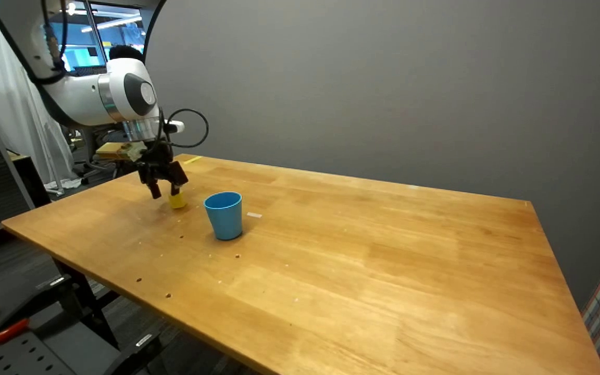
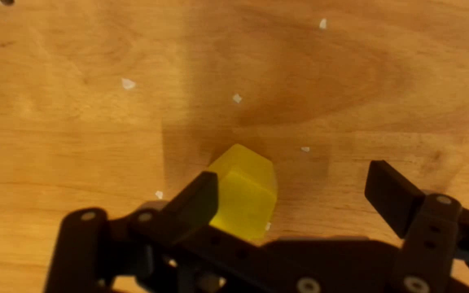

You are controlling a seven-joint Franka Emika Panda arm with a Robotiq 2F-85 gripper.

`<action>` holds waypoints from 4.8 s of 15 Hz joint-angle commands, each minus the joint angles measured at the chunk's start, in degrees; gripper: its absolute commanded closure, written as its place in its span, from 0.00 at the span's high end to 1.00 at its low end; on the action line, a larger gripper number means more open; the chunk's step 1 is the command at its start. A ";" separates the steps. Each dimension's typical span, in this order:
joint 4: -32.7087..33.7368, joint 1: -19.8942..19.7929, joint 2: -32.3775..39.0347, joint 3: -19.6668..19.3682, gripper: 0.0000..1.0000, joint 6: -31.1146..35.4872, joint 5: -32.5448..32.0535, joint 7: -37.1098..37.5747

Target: Put the yellow block inside the blue cup

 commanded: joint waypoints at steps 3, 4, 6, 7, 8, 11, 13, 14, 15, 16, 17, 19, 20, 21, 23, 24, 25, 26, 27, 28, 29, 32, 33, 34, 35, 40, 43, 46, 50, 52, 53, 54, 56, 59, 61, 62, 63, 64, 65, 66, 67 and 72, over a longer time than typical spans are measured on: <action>10.24 6.55 5.27 -6.26 1.00 -6.08 0.31 -1.03; 10.44 7.01 4.83 -6.97 1.00 -6.71 0.01 -0.88; 10.71 7.63 4.17 -8.31 1.00 -7.91 -0.40 -0.53; 10.56 7.83 3.67 -8.91 1.00 -8.38 -0.67 -0.28; 10.43 7.77 3.40 -9.24 1.00 -8.60 -0.66 -0.27; 8.97 7.48 2.65 -9.99 1.00 -8.57 -0.45 0.28; 8.51 7.32 2.74 -10.17 1.00 -8.59 -0.17 0.34; 8.23 7.40 2.85 -10.25 0.75 -8.42 -0.32 0.35; 8.01 7.42 3.03 -10.22 0.74 -8.22 -0.27 0.42; 7.83 7.35 3.09 -10.10 0.66 -8.17 -0.11 0.33; 7.63 7.33 3.03 -9.96 0.58 -8.28 0.12 0.38; 7.10 7.54 2.53 -10.15 0.42 -8.66 -0.12 0.66; 6.71 7.63 1.97 -10.39 0.33 -9.07 -0.29 0.90; 5.11 7.59 -0.46 -11.11 0.27 -9.83 -0.76 1.45; 2.87 7.47 -4.08 -12.67 0.22 -11.96 -1.70 3.37; 1.22 7.44 -6.68 -13.80 0.22 -13.36 -2.72 5.04; -0.35 7.49 -9.35 -14.88 0.22 -15.43 -4.20 7.11; -1.68 7.40 -11.68 -15.61 0.22 -17.61 -5.77 9.32; -3.34 7.02 -14.25 -16.05 0.21 -20.36 -7.44 11.58; -4.96 6.30 -17.08 -16.11 0.21 -23.24 -9.30 13.57; -6.87 4.90 -19.74 -15.54 0.21 -25.76 -9.92 15.06; -10.74 0.37 -24.53 -12.84 0.21 -30.54 -7.23 18.28; -11.86 -1.01 -25.53 -12.02 0.21 -31.14 -6.20 18.76; -13.06 -2.27 -25.82 -11.22 0.21 -30.66 -5.29 19.43; -14.26 -3.36 -25.93 -10.50 0.21 -29.27 -4.70 20.36; -16.90 -6.13 -22.95 -8.62 0.21 -18.16 -6.19 25.42; -16.73 -6.50 -21.40 -9.32 0.21 -13.69 -7.96 27.93; -16.42 -6.91 -20.80 -10.33 0.21 -11.95 -10.92 29.77; -16.45 -8.00 -21.01 -10.89 0.21 -10.96 -12.30 30.02; -16.65 -8.30 -20.79 -10.76 0.71 -10.12 -12.10 29.71; -16.66 -8.40 -20.75 -10.65 0.77 -9.71 -11.81 29.56; -16.61 -8.40 -20.75 -10.56 0.84 -9.62 -11.67 29.38; -16.59 -8.24 -20.96 -10.45 0.99 -9.41 -11.75 29.36; -17.41 -8.36 -23.26 -8.97 1.00 -5.92 -9.79 25.29; -17.15 -8.15 -25.18 -7.00 1.00 -3.75 -7.38 20.03; -16.82 -8.04 -25.90 -6.11 1.00 -3.01 -6.07 17.58; -16.22 -8.11 -26.93 -4.94 1.00 -2.79 -3.56 14.07; -15.71 -8.21 -27.77 -3.92 1.00 -2.45 -1.02 10.52; -14.57 -8.24 -29.22 -2.70 1.00 -3.42 2.58 6.17; -13.75 -8.19 -30.32 -1.77 1.00 -3.95 5.63 1.95; -12.23 -8.11 -31.34 -0.81 1.00 -4.83 9.09 -2.32; -2.45 -7.67 -33.25 1.43 1.00 -13.81 25.03 -21.85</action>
